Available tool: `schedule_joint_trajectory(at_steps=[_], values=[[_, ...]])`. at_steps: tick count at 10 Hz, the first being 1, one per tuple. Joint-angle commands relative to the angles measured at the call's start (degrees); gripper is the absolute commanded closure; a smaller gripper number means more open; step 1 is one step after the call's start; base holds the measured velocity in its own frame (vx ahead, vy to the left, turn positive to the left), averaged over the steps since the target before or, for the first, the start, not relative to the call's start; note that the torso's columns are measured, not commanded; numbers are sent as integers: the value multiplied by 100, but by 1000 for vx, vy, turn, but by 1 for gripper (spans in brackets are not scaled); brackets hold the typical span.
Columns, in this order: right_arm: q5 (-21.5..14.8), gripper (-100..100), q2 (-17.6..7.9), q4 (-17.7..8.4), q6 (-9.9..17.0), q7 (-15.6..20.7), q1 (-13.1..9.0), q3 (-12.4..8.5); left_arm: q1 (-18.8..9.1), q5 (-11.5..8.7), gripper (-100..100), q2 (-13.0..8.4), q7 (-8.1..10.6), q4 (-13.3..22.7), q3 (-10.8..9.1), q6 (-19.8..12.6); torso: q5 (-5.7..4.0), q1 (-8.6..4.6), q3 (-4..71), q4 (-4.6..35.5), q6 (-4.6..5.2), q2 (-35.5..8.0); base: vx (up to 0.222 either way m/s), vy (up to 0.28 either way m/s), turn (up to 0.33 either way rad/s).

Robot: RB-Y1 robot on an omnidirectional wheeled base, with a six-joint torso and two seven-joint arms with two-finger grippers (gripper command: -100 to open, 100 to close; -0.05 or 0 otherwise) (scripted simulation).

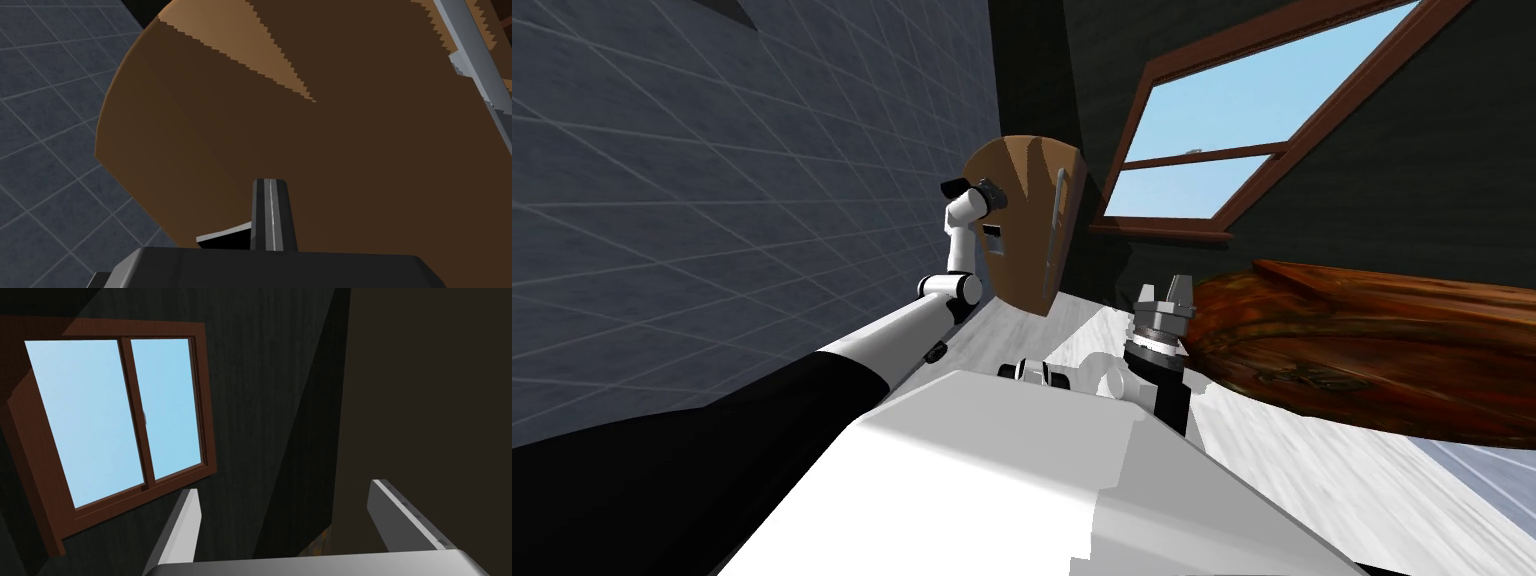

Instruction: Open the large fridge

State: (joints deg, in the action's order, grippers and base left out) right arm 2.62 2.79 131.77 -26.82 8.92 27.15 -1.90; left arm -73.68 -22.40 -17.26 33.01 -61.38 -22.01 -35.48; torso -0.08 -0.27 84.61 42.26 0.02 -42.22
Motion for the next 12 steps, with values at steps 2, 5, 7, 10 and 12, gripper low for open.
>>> schedule_joint_trajectory(at_steps=[2,5,7,10,12], values=[[0,0,3,1,-1,0,3,2,67,-3,-100,61,6,85,10,19,-17,-51,38,-19,6,62,93,-73,-53],[0,0,3,2,-1,0,4,3,158,9,-100,141,23,217,17,55,8,27,1,-1,-2,2,137,-121,-50],[0,0,3,2,-1,0,4,3,226,18,-100,202,38,316,23,82,7,27,-6,4,-1,-10,174,-143,-67],[0,0,3,1,-1,0,4,2,320,31,-100,285,57,453,30,120,10,33,-10,5,-3,-15,139,-115,-57],[0,0,3,2,-1,0,4,3,389,40,-100,347,72,555,36,148,6,23,-4,2,-2,-7,147,-127,-51]])
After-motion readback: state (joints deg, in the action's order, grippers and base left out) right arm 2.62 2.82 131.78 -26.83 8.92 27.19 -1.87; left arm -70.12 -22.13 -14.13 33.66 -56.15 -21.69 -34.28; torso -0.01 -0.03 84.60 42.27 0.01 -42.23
